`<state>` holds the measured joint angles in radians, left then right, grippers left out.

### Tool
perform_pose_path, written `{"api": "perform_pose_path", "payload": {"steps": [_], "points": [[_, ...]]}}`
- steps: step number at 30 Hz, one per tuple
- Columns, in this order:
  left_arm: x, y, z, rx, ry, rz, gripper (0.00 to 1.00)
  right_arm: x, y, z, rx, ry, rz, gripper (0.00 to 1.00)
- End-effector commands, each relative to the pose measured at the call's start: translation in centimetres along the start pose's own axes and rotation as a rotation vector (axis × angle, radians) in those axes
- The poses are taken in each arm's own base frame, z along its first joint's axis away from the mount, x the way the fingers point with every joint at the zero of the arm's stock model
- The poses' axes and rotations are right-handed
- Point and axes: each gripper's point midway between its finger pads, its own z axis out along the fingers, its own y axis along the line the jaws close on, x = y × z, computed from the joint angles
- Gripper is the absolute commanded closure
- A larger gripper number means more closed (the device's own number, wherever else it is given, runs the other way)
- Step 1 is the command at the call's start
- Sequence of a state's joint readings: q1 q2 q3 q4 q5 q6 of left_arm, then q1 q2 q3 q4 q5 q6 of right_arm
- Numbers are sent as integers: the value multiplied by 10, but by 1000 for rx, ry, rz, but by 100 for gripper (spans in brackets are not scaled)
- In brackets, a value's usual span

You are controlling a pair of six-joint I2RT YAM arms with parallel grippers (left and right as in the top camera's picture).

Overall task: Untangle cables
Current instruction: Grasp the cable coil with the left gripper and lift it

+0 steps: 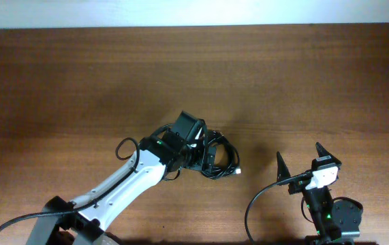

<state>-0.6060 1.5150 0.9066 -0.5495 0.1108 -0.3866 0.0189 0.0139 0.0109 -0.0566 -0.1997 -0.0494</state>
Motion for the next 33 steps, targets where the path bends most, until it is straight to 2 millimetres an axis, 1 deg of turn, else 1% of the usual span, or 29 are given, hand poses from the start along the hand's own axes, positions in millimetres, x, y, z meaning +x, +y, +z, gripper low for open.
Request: {"api": "perform_pose_path", "payload": {"steps": [1, 4, 7, 9, 17, 19, 20, 23, 24, 26, 29, 31, 32, 33], "points": [[-4, 0, 0, -12, -10, -5, 1, 3, -3, 0, 16, 6, 3, 1], [-3, 2, 0, -23, -8, -6, 1, 3, -3, 0, 16, 6, 3, 1], [0, 3, 0, -29, 6, -75, 0, 3, -3, 0, 16, 6, 2, 1], [0, 4, 0, -33, 4, -74, 1, 3, -3, 0, 16, 6, 3, 1], [0, 4, 0, -32, 3, -74, 0, 3, -3, 0, 16, 6, 3, 1], [-4, 1, 0, -17, -12, -76, 4, 3, -3, 0, 16, 6, 3, 1], [-6, -2, 0, -8, -18, -72, 3, 3, -3, 0, 16, 6, 3, 1], [-2, 0, 1, -15, -3, -74, 1, 3, -3, 0, 16, 6, 3, 1], [-1, -1, 1, -16, 0, -93, 1, 3, -3, 0, 16, 6, 3, 1], [8, 1, 1, -48, 20, -303, 1, 3, -3, 0, 16, 6, 3, 1], [15, 6, 6, -149, -9, -477, 1, 3, -3, 0, 16, 6, 3, 1], [24, -3, 19, -165, 10, -501, 0, 3, -3, 0, 16, 6, 3, 1], [26, -3, 24, -173, 16, -497, 1, 3, -3, 0, 16, 6, 3, 1], [29, 4, 30, -209, 18, -509, 4, 3, -3, 0, 16, 6, 3, 1]]}}
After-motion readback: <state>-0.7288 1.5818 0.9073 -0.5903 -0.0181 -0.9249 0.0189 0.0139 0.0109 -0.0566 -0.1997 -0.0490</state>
